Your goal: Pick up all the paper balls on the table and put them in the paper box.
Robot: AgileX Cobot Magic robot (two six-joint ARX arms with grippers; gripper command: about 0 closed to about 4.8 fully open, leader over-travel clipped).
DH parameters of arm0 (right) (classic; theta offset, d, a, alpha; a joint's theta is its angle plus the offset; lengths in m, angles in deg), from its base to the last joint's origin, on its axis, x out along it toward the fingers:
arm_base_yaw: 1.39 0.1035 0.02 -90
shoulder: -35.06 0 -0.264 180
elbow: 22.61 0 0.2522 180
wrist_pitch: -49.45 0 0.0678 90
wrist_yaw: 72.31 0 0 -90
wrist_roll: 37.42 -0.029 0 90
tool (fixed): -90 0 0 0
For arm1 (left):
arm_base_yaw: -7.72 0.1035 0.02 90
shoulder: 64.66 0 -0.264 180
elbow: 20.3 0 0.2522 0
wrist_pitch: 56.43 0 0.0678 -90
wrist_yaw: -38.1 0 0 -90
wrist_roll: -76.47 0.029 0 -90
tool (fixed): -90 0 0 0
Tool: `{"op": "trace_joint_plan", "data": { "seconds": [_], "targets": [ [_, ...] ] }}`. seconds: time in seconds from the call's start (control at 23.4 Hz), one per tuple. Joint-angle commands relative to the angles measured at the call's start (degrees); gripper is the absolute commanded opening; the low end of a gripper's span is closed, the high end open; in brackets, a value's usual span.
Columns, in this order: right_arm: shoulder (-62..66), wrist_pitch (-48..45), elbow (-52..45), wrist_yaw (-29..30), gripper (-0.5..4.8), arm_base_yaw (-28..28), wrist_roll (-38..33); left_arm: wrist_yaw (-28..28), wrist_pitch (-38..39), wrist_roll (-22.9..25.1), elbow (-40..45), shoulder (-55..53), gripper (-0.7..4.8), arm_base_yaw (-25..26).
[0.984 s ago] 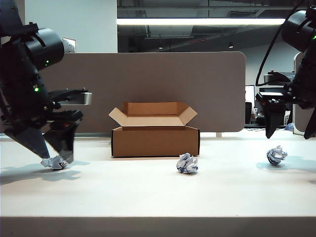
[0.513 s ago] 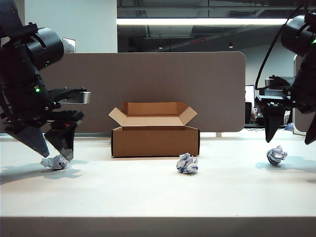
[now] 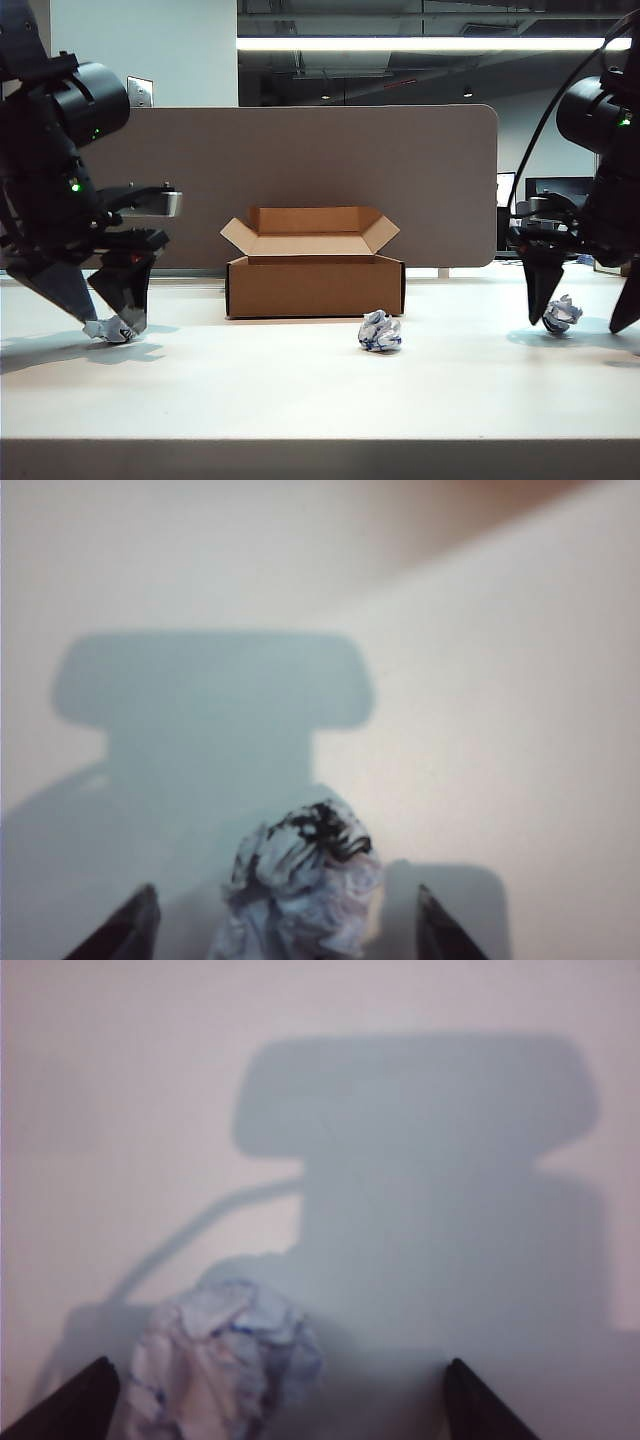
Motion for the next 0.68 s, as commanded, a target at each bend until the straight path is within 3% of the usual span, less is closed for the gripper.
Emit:
{"op": "trace_joint_plan", "data": {
  "seconds": [0.04, 0.34, 0.68],
  "targets": [
    [1.25, -1.22, 0.17, 0.24, 4.62, 0.15, -0.15, 0.28, 0.02, -0.39, -0.04, -0.68, 3.22, 0.0],
    [1.64, -0.61, 0.17, 0.24, 3.05, 0.15, -0.15, 0.39, -0.04, -0.39, -0.07, -1.11, 2.48, 0.0],
    [1.64, -0.37, 0.17, 0.24, 1.96, 0.15, 0.09, 2.67, 0.09, -0.42, -0.04, -1.11, 2.21, 0.0]
  ]
}}
